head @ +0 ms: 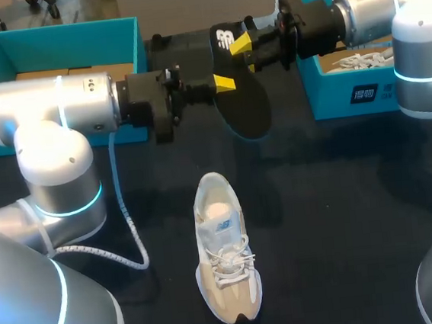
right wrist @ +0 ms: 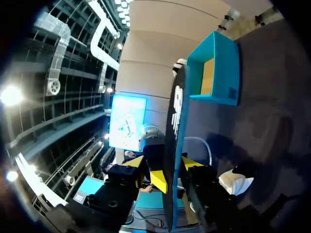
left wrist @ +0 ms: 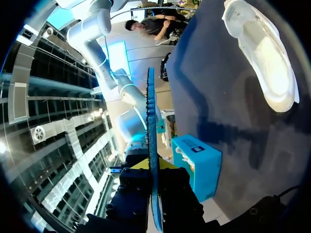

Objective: Take the shoe out of the shoebox, open the shoe tongue, remove and reinsert the insole, then place the shoe into the shoebox

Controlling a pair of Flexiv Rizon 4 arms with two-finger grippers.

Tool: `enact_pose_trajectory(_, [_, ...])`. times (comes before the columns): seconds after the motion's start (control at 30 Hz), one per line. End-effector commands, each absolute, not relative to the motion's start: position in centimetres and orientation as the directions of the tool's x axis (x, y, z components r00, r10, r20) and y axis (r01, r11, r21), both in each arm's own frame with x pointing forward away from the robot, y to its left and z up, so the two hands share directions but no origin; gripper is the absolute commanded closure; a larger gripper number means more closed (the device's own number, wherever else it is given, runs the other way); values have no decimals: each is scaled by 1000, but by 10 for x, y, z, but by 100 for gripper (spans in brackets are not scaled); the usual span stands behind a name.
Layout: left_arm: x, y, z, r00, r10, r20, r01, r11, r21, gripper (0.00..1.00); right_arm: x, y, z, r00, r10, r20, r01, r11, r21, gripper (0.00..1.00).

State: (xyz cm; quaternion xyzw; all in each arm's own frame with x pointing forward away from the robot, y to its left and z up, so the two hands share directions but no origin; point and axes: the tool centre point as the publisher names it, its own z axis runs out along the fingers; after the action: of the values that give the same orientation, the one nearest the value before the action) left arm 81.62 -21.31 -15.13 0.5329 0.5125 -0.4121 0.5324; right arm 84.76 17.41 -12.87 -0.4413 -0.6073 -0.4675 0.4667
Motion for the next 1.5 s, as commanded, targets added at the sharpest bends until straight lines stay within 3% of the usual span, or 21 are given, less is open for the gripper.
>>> enact_pose_trajectory(0.03, [807,-191,-149,77,141,-987,992,90,91,100,837,160,-127,-184,100,978,972,164,167,0])
enact_pose_trajectory(0.17, [796,-172,-158,-50,152,-987,995,97,-35,100,831,146,-130,-211,104,972,968,160,193,0])
enact_pose_trajectory(0.27, [794,-161,-164,-214,109,-971,975,78,-206,100,827,139,-132,-220,114,969,964,177,198,0])
enact_pose_trajectory(0.33, [799,-147,-167,-531,-72,-844,847,-73,-526,100,824,133,-131,-229,139,963,962,184,202,0])
enact_pose_trajectory(0.37, [799,-144,-169,-635,-113,-764,771,-139,-621,100,824,131,-131,-230,170,958,963,181,199,0])
enact_pose_trajectory(1.0, [795,-143,-165,-657,-88,-749,753,-112,-648,100,824,127,-129,-234,207,950,966,161,203,0])
enact_pose_trajectory(1.37, [786,-141,-141,-872,-44,-488,488,17,-873,100,824,127,-129,-234,207,950,966,161,203,0])
enact_pose_trajectory(1.5, [783,-138,-120,-980,38,-196,193,-69,-979,100,824,127,-129,-234,207,950,966,161,203,0])
